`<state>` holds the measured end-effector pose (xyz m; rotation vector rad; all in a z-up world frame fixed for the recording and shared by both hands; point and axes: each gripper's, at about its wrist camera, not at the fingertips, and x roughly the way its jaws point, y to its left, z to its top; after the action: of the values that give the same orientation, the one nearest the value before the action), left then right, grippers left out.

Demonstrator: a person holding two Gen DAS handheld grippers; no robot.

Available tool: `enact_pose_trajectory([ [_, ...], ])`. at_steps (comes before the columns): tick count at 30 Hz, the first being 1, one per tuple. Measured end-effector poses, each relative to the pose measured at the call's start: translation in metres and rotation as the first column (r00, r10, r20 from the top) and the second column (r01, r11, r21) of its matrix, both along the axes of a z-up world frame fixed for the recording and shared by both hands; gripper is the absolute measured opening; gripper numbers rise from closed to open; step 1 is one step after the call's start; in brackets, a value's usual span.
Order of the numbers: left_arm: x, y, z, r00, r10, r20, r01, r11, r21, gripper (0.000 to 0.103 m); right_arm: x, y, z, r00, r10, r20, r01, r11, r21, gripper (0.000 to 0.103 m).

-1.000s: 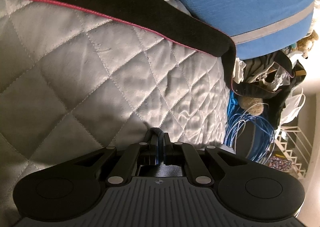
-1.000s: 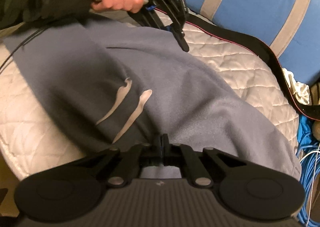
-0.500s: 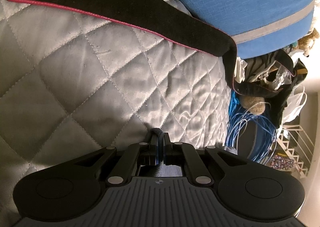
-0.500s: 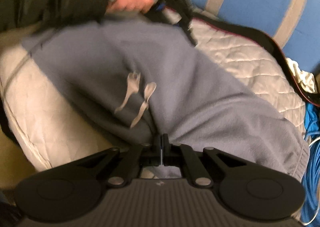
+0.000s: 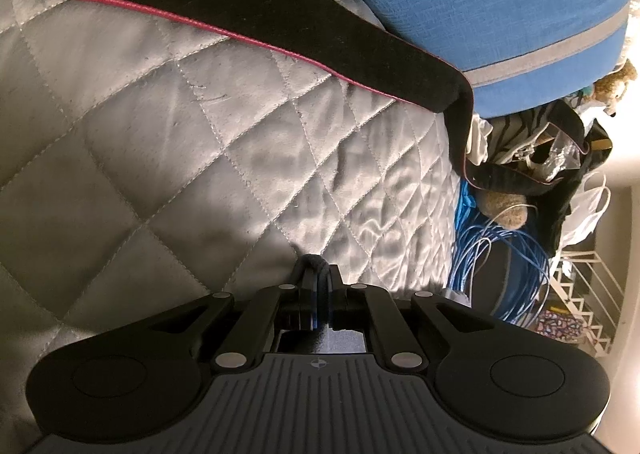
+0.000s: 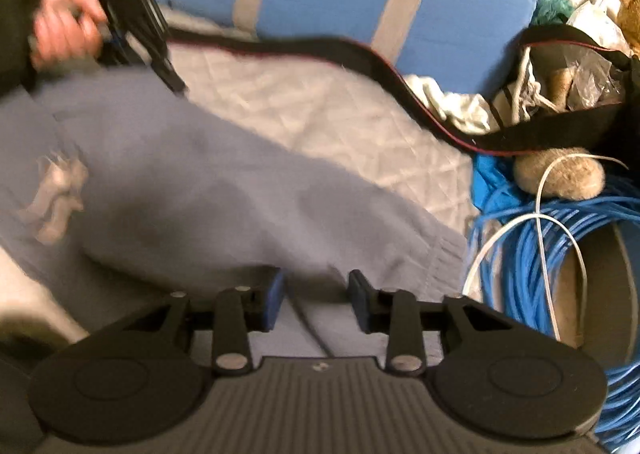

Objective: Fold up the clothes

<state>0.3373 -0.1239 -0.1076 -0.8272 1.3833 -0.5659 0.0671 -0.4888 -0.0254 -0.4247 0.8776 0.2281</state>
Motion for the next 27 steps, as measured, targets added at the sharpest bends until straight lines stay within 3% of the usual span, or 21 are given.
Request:
enact_pose_trajectory([
  [6,0.0,-0.002,0.006,1.0,0.007,0.031,-0.008,0.999,0.039,0.004,-0.012,-0.007,-0.004,0.998,0.008,-0.061,-0.008,1.0,-0.003,0.001],
  [17,0.002,0.0,0.003,1.0,0.007,0.01,-0.007,1.0,0.028,0.004,-0.034,-0.018,-0.005,0.993,0.038,-0.111,-0.043,0.998,-0.042,0.003],
  [19,0.002,0.0,0.002,1.0,0.0,0.004,0.0,1.0,0.023,0.005,-0.034,-0.018,0.004,0.995,0.035,-0.096,-0.037,0.999,-0.019,0.029],
  [20,0.002,0.001,0.002,1.0,-0.003,0.001,0.003,1.0,0.021,0.005,-0.034,-0.02,0.011,0.996,0.037,-0.082,-0.036,0.999,0.012,0.032],
  [23,0.002,0.002,0.0,1.0,-0.002,-0.004,0.003,1.0,0.011,0.006,-0.029,-0.029,0.033,1.0,0.001,0.003,-0.001,0.994,0.113,0.064],
  [27,0.001,0.001,-0.001,1.0,0.002,-0.002,-0.002,1.0,0.01,0.006,-0.001,-0.046,0.035,0.985,-0.153,0.078,0.139,0.977,0.16,0.063],
])
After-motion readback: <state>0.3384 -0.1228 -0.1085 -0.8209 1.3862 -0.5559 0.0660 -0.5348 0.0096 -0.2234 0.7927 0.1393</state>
